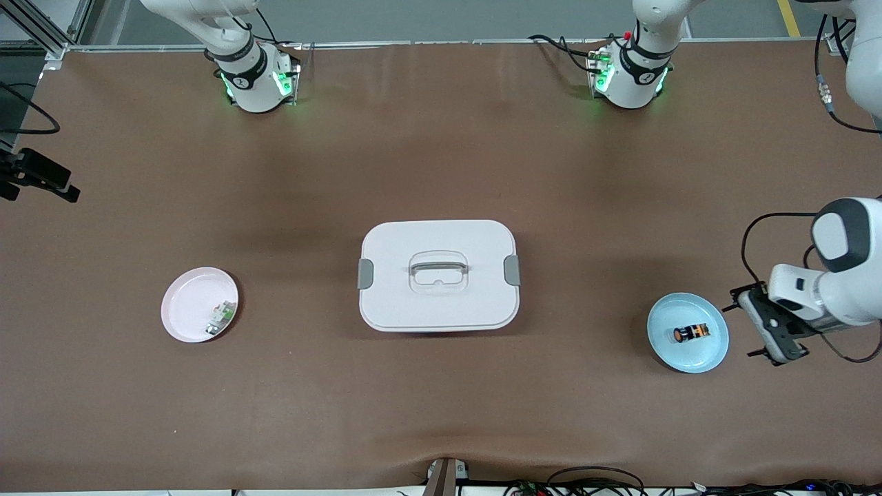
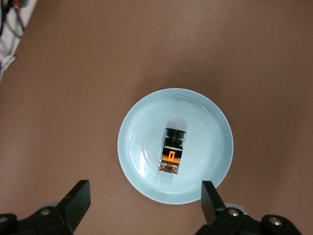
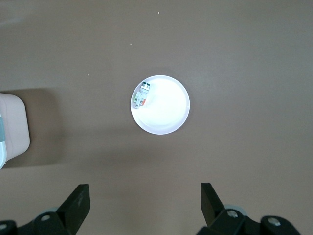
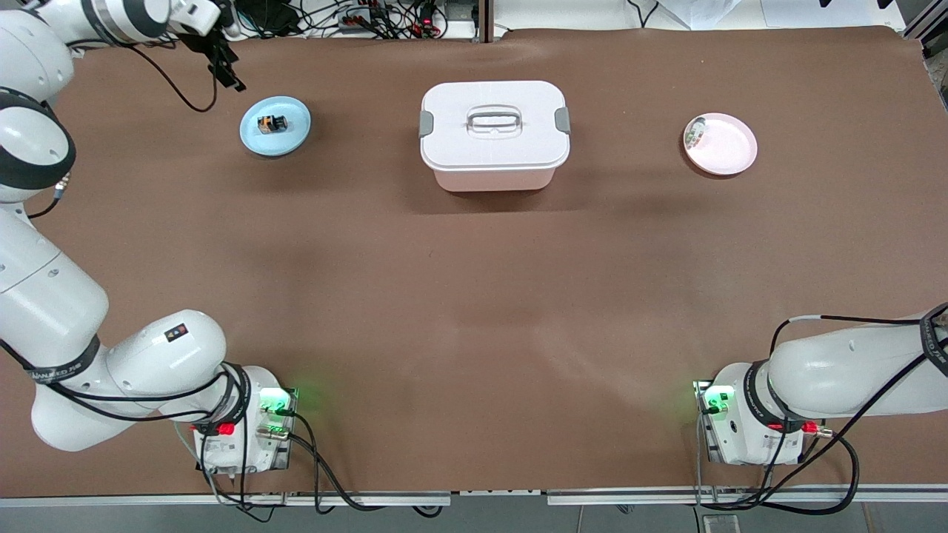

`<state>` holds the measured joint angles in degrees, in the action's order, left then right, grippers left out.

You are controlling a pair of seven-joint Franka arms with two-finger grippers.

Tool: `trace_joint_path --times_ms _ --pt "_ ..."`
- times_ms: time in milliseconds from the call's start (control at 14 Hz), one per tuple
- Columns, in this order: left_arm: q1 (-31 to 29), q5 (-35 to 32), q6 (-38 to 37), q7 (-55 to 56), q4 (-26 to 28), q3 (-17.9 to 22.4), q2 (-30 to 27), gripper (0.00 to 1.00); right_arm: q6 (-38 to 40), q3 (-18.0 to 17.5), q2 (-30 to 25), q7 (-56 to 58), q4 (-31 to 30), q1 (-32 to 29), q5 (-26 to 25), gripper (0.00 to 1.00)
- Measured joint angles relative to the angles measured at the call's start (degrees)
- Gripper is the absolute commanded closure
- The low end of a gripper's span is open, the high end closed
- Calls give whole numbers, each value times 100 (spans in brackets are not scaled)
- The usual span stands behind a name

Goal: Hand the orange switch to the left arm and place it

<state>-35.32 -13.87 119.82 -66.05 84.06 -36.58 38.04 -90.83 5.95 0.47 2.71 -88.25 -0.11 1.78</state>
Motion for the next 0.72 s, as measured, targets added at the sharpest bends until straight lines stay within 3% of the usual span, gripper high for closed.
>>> trace_joint_path --times_ms 287,716 --pt "-23 136 -581 1327 -294 -22 -318 0 9 -1 1 0 1 0 0 0" --pt "20 148 -1062 3732 -301 -288 -772 0 73 -4 2 0 1 0 0 0"
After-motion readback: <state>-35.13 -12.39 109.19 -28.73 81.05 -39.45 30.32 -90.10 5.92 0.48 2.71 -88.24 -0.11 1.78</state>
